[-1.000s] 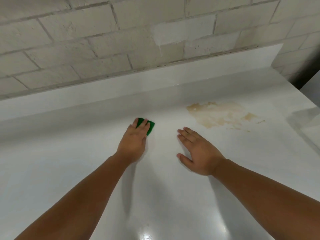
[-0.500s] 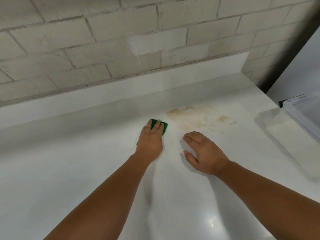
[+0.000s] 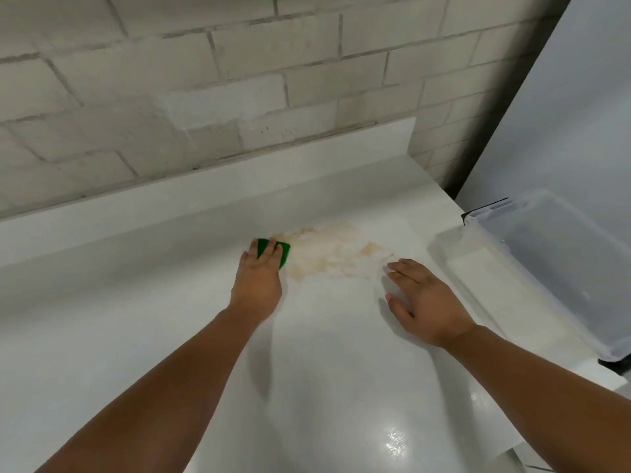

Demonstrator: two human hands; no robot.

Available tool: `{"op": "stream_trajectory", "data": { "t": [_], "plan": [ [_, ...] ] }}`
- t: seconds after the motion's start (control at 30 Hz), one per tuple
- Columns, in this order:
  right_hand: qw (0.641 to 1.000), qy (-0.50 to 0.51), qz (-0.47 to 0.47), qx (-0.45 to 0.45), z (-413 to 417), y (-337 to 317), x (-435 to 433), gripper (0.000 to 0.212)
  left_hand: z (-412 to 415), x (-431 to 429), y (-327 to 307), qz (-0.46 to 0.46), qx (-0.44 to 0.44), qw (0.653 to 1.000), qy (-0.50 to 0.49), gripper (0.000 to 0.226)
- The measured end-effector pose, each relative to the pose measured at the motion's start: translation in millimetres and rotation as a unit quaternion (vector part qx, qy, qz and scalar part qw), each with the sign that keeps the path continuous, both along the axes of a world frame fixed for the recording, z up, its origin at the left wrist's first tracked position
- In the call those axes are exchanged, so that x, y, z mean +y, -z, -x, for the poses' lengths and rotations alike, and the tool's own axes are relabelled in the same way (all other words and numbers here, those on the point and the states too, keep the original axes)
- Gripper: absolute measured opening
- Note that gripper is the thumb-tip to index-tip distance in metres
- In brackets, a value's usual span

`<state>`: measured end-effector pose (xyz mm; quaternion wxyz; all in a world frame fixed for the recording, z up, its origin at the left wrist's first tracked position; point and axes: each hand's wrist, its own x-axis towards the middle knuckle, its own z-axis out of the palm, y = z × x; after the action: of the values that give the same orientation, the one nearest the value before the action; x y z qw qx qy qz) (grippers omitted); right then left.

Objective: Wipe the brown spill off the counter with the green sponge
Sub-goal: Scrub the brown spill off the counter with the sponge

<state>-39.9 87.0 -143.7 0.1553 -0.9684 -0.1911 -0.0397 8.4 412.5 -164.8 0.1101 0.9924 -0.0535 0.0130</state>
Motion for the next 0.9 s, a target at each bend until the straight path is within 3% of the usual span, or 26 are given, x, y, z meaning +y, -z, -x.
{"op": "stream_trajectory", "data": {
  "t": [0.13,0.27,0.4,0.5,0.57,0.7,0.8,0.9],
  "plan": [
    [1.0,0.002,-0.007,0.011,-3.2,10.6,-11.8,0.056,15.2,-45.6,2.2,-0.006,0.004,0.995,0.097,0.062],
    [0.999,-0.021,-0.024,0.009,2.7,21.1,-17.3,0.055,43.5,-19.5,0.7,0.009,0.0,0.978,0.21,0.057],
    [0.999,-0.022,-0.027,0.011,3.9,23.5,-19.1,0.059,27.4,2.2,-0.7,0.0,-0.001,0.988,0.152,0.056],
    [0.999,-0.02,-0.026,0.011,3.3,24.9,-18.3,0.06,2.9,-30.7,-3.1,-0.016,-0.006,0.999,0.027,0.059],
    [0.999,-0.02,-0.026,0.01,3.0,26.6,-19.5,0.061,-3.7,-60.0,-1.4,-0.01,0.003,1.0,0.009,0.062],
    [0.999,-0.026,-0.025,0.005,2.3,27.5,-20.7,0.061,21.1,-89.7,-4.7,-0.001,0.01,0.993,0.12,0.06],
    [0.999,-0.026,-0.03,0.006,2.2,28.8,-21.5,0.06,45.7,-61.7,-3.7,0.028,0.017,0.976,0.218,0.056],
    [0.999,-0.024,-0.035,0.006,3.1,29.7,-21.9,0.06,45.0,-23.2,-3.6,0.03,0.018,0.975,0.219,0.054]
  ]
}}
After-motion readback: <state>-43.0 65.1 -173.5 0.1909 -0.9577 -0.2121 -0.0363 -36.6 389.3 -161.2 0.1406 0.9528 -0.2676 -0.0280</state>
